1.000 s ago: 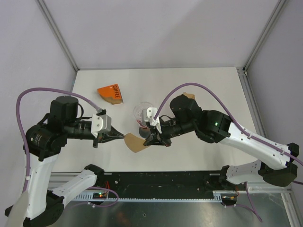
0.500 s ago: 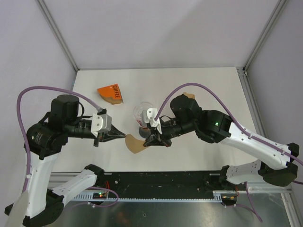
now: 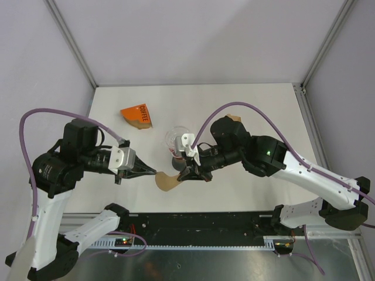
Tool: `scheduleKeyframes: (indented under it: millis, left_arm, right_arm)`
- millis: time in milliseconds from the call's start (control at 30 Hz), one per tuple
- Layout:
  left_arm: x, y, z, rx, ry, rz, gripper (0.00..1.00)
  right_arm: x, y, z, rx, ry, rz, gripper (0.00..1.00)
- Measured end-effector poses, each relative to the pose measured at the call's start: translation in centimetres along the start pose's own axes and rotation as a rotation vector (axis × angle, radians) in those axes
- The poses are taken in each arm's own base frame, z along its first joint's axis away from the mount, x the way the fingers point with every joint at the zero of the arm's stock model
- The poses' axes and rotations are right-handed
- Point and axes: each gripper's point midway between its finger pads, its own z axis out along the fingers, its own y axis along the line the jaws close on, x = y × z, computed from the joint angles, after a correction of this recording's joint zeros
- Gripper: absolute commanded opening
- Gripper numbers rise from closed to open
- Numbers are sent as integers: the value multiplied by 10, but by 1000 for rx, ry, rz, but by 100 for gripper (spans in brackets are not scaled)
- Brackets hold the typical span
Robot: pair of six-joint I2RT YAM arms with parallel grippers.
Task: Place the coffee filter in the dripper
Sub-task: Place the coffee filter in the coffee dripper.
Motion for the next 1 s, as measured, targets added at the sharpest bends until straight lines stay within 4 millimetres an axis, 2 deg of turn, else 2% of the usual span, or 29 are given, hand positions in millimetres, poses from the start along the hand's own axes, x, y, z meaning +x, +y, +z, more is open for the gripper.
scheduleKeyframes:
  millis: [567, 1000]
  left_arm:
    - [-5, -8, 0, 33, -29, 52, 0]
    - [-1, -14, 2, 56, -34, 43, 0]
  right_arm:
    - [-1, -3, 2, 8, 3, 1, 0]
    - [-4, -8, 3, 31, -6, 1, 0]
